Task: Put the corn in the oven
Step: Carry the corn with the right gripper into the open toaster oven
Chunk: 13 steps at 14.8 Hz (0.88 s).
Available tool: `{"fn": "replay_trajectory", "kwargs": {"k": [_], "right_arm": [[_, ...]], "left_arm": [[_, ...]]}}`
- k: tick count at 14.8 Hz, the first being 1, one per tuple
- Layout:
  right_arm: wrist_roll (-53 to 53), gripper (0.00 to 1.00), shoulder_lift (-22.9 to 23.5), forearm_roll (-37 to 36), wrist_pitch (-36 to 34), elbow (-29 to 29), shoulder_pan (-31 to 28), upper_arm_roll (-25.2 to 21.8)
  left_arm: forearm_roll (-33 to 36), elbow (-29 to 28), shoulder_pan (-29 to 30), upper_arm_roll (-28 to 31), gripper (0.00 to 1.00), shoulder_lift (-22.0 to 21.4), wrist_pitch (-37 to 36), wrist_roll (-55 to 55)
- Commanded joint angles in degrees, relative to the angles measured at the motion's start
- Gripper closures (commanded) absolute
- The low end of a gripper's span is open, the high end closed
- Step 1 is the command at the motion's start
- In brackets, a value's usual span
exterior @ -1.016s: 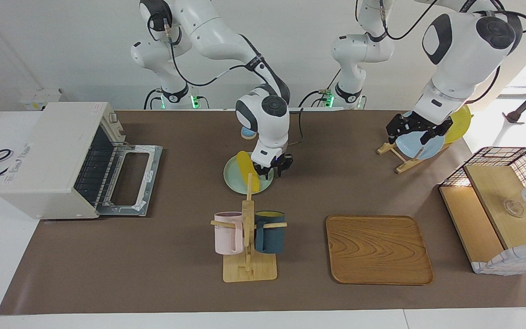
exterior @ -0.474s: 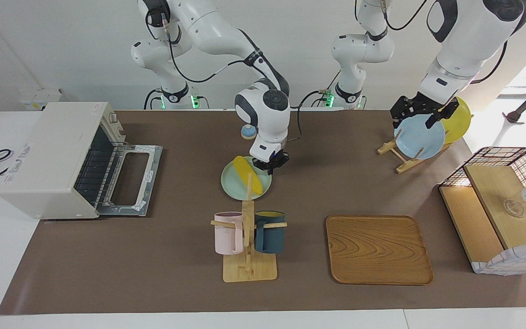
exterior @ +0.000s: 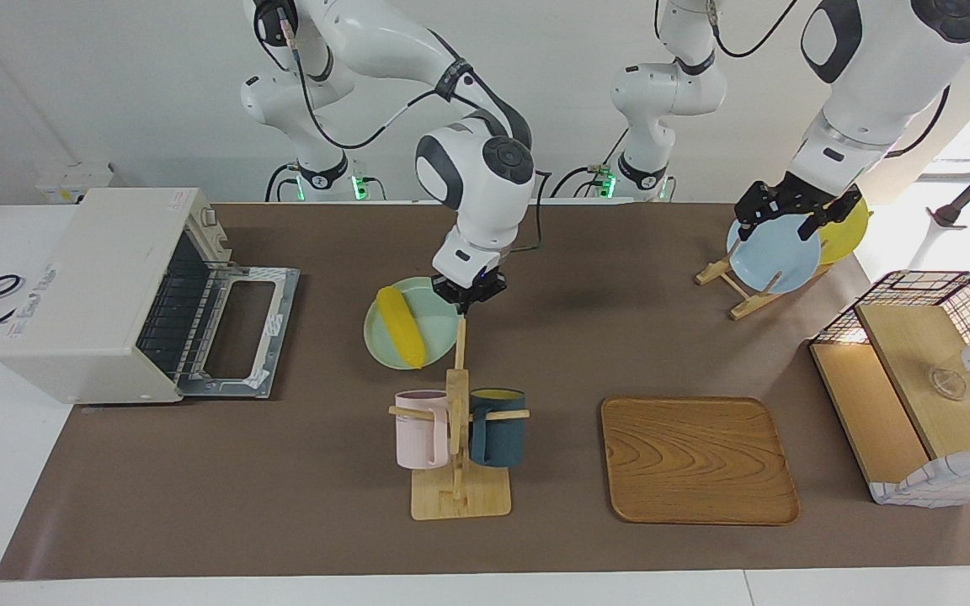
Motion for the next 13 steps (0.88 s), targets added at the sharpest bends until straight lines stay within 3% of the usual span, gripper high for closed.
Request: {"fn": "replay_trajectory", "kwargs": {"k": [1, 6, 13], "right_arm": [[1.1, 1.00, -3.3, -1.9, -2.6, -1.9, -6.1, 0.5], [6.7, 1.00, -8.6, -1.8, -1.9, -9.9, -16.8, 0.6], [0.2, 1.00, -11.1, -4.2, -1.3, -15.4, -25.5, 0.6]], "left_arm": [[0.7, -1.4, 0.7, -0.6, 0.00, -0.8, 1.4, 2.1], [0.7, -1.2, 2.3, -2.2, 0.00, -0.9, 1.2, 3.4], [0.7, -1.4, 1.9, -2.1, 0.00, -1.1, 1.4, 3.3]]}}
